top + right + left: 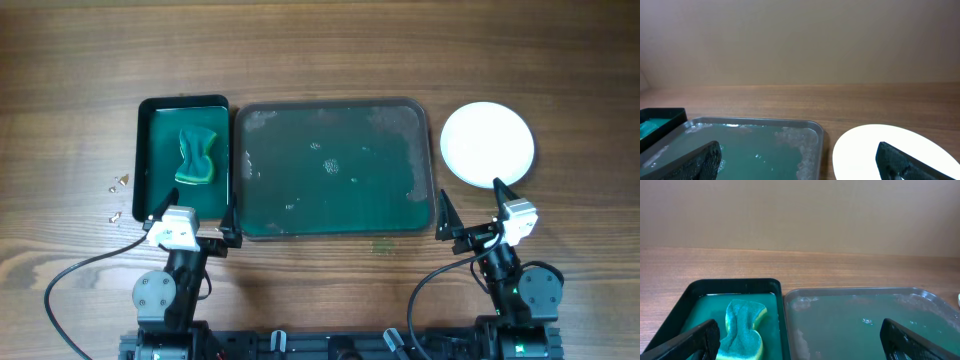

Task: Clean dirty plates on tray and stack at the side

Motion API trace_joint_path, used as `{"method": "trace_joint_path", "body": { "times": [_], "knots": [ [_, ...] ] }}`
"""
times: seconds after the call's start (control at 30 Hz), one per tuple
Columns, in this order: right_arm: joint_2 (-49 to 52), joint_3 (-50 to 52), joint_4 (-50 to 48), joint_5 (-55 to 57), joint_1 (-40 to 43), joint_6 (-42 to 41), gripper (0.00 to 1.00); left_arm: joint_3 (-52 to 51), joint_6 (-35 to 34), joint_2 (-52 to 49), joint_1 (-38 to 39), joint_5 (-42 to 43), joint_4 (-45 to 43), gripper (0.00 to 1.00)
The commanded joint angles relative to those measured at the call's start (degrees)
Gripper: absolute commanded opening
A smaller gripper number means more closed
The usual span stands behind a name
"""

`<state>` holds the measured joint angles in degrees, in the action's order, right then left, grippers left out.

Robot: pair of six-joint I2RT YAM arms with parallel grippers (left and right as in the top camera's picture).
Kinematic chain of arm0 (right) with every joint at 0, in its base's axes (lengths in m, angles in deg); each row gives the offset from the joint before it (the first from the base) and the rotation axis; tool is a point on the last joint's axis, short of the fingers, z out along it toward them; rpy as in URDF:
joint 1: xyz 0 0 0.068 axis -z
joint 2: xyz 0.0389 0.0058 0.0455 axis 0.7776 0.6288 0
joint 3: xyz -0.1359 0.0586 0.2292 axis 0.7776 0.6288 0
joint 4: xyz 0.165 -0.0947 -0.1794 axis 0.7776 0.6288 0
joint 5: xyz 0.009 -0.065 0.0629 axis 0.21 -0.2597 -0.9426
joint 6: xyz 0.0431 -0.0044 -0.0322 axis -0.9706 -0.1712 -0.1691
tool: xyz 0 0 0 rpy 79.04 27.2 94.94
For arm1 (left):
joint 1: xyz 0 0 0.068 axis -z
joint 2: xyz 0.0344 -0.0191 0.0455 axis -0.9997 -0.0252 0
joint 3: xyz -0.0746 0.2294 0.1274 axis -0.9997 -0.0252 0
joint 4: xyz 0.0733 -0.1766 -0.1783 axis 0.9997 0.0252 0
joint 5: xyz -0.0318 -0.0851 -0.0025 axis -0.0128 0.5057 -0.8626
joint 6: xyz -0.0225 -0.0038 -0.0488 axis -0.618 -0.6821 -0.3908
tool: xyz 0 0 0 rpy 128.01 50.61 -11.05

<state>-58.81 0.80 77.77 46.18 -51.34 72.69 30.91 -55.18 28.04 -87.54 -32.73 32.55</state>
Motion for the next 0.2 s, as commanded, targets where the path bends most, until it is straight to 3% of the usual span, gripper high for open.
{"method": "trace_joint_path", "body": {
  "times": [0.0,0.17],
  "knots": [
    [-0.3,0.0,-0.2,0.6,-0.3,-1.0,1.0,-0.7,-0.8,0.5,0.2,-1.0,-0.3,1.0],
    [-0.3,0.0,-0.2,0.6,-0.3,-1.0,1.0,-0.7,-0.8,0.5,0.2,-1.0,-0.3,1.0]
  ]
}}
